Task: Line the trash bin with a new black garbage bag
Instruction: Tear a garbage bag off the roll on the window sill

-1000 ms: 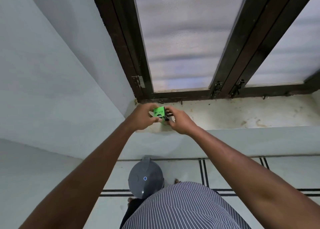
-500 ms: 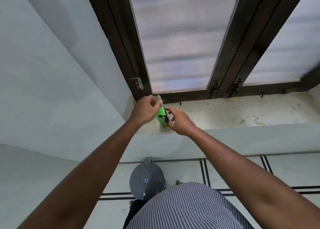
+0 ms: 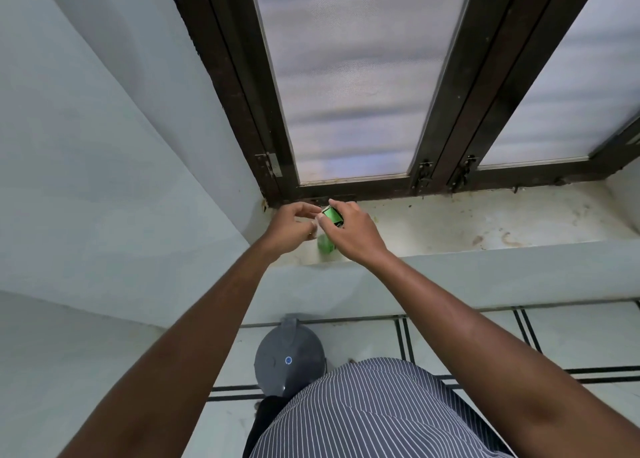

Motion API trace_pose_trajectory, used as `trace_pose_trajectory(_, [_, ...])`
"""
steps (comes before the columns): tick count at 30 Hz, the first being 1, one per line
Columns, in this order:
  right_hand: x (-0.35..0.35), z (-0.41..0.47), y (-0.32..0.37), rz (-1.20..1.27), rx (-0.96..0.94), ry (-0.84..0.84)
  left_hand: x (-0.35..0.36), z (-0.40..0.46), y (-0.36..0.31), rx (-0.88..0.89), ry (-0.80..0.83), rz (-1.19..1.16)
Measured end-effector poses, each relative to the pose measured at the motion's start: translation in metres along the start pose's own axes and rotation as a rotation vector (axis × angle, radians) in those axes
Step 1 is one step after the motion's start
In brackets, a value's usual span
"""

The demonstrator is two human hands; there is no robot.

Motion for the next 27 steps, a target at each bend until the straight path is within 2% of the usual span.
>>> trace_pose_trajectory(3, [-0.004,0.003,0.000,-0.048,-0.040,-0.025,0.000,-0.003,0.008,0.042,0.019,0.024])
trace_pose_trajectory(9, [-0.014,0.005,-0.006,0.085,-0.029,-0.127,0.004,-0.008,0.016,0.084,-0.013,0.055])
trace_pose_trajectory(14, [-0.013,0.004,-0.007,0.011,-0.084,-0.058,0.007,-0.010,0.016,0.101,-0.027,0.089])
trace_pose_trajectory(20, [-0.020,0.011,-0.002,-0.019,-0.122,-0.078,0.009,-0.011,0.015,0.123,-0.047,0.098])
trace_pose_trajectory(27, [-0.029,0.021,-0.002,-0.049,-0.109,0.040,0.007,-0.010,0.015,0.133,-0.048,0.158])
Point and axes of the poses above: each hand's wrist, its own z-axis towards the middle knuckle, its own x-axis out of the palm, y = z × x, the point moved 2 cm from there along z, towards the middle knuckle, and after that the axes turned 14 degrees about -z, right-handed, at the moved point
